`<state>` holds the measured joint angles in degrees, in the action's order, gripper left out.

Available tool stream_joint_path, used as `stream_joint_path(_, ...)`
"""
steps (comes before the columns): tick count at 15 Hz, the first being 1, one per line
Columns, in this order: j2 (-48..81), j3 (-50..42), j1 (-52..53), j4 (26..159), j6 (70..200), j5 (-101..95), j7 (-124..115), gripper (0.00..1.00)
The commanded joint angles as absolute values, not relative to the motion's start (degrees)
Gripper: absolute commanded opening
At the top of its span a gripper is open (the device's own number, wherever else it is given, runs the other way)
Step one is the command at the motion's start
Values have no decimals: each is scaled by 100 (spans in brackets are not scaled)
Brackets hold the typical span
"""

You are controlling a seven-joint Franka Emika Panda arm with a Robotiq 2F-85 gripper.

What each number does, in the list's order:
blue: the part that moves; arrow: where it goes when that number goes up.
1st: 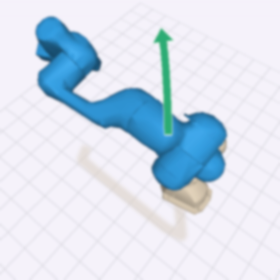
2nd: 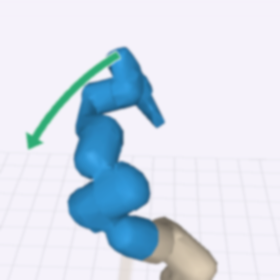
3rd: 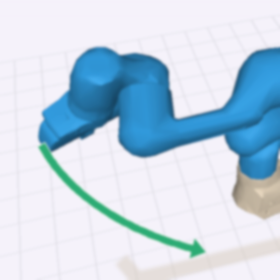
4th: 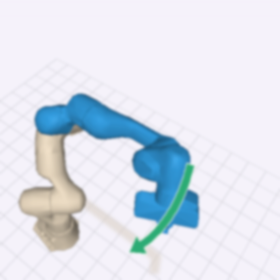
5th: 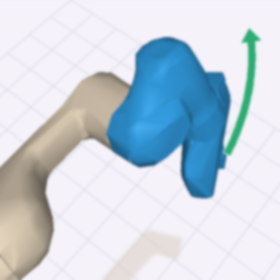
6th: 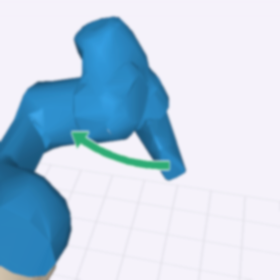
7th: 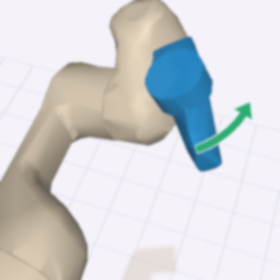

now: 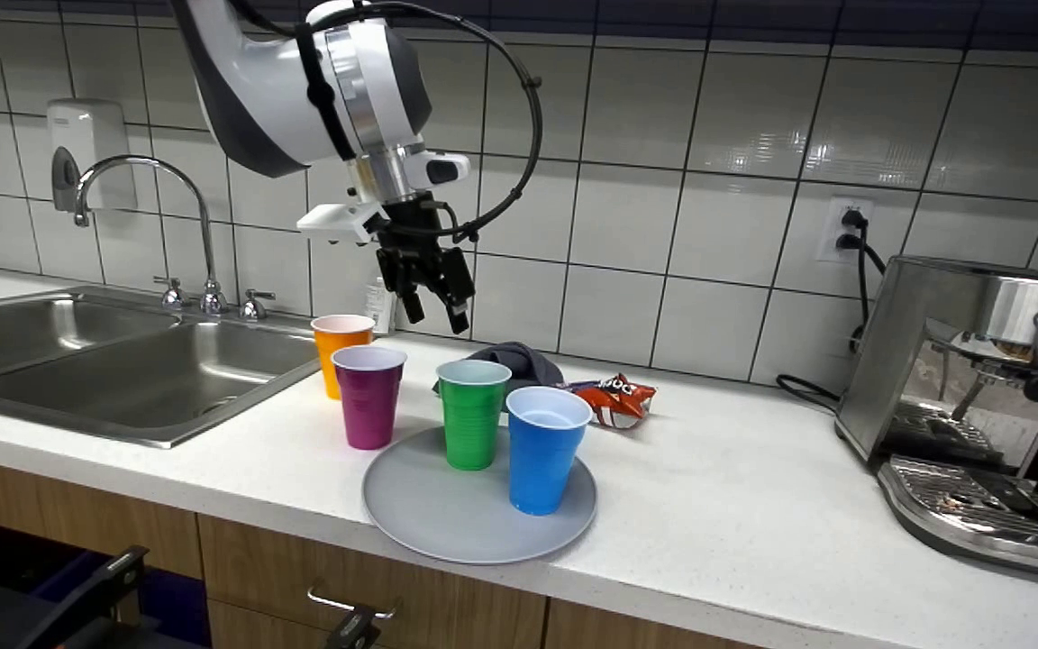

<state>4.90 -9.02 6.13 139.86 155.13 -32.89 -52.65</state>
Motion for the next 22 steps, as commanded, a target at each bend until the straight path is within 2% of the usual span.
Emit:
stream_joint_path(1,33,-664,422,14419,15599,-3139,-4938,100)
stream_joint_path(11,-412,-403,270,15015,15513,-3083,-4666,100)
stream_joint_path(22,-171,-154,256,15017,15445,-3049,-4759,100)
